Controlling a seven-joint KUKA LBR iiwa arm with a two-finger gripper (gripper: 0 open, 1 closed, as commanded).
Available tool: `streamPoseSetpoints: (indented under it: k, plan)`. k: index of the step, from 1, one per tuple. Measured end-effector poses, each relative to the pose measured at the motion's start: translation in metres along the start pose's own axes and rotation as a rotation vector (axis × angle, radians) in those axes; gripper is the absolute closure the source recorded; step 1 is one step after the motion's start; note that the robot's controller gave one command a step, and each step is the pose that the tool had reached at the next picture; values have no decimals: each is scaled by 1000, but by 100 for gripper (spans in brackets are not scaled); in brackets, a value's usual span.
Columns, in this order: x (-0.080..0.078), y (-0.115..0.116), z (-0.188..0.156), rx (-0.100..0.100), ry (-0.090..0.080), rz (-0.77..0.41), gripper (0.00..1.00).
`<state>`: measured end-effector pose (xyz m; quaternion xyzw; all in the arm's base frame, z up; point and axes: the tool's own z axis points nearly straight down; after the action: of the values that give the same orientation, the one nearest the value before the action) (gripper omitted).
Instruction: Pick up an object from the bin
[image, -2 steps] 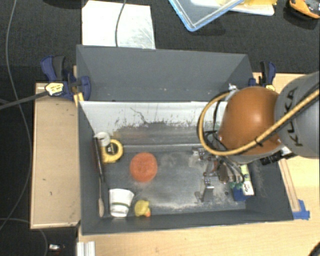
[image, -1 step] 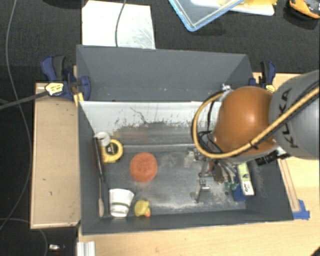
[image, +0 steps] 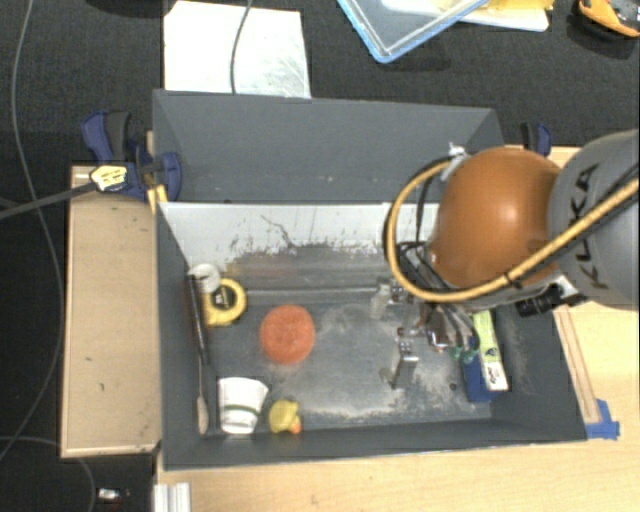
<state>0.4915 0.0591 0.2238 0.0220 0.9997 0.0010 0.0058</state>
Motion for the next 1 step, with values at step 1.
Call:
streamPoseSetpoints:
  k: [1]
  plan:
    - [-11, -18, 0, 0, 5, -11, 0]
